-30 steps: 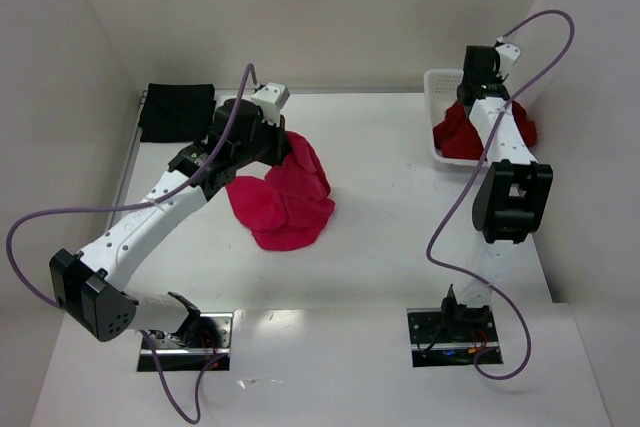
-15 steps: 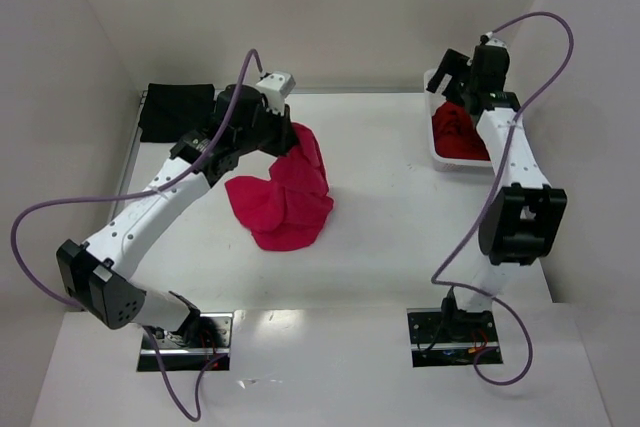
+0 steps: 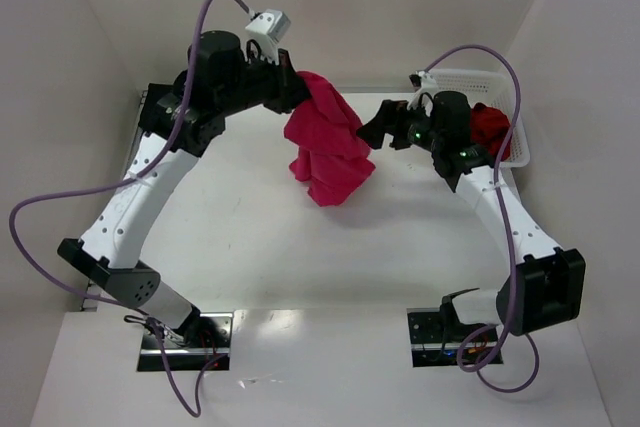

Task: Fold and stack the t-shirts
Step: Flatten out the tshirt

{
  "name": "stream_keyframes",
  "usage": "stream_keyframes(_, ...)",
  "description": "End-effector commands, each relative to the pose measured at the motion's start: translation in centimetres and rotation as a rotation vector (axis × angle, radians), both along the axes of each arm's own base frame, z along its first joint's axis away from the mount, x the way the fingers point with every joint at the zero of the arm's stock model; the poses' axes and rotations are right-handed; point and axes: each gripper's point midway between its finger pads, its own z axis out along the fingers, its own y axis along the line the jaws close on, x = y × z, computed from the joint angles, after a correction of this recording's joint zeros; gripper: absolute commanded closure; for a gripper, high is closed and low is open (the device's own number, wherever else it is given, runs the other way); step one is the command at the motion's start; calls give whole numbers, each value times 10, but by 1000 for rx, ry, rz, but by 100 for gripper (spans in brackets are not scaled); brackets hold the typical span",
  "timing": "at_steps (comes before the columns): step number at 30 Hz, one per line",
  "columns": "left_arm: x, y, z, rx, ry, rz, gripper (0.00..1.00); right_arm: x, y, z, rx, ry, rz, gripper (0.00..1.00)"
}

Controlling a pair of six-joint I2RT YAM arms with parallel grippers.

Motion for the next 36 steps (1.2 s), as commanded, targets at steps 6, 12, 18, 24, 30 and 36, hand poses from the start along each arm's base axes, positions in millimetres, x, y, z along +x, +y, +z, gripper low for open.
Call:
stream_keyframes(6,24,30,-135,179,298,241,96,-27,27,44,7,-160,50,0)
stream_keyframes(12,16,72,-176,288,376,391,97,-23,17,33,-39,-135,0,0)
stream_keyframes(18,17,82,-108,156,267,363,99,-41,45,10,-13,-85,192,0)
stream_keyframes(24,35,69,-100,45,285,392,100,-69,101,21,4,-94,316,0)
stream_keyframes(30,47,76,-75,-177,302,508,100,-93,136,44,78,-132,353,0)
stream_keyframes(36,42,68,-57,-329,299,487,100,-98,179,40,90,-135,373,0)
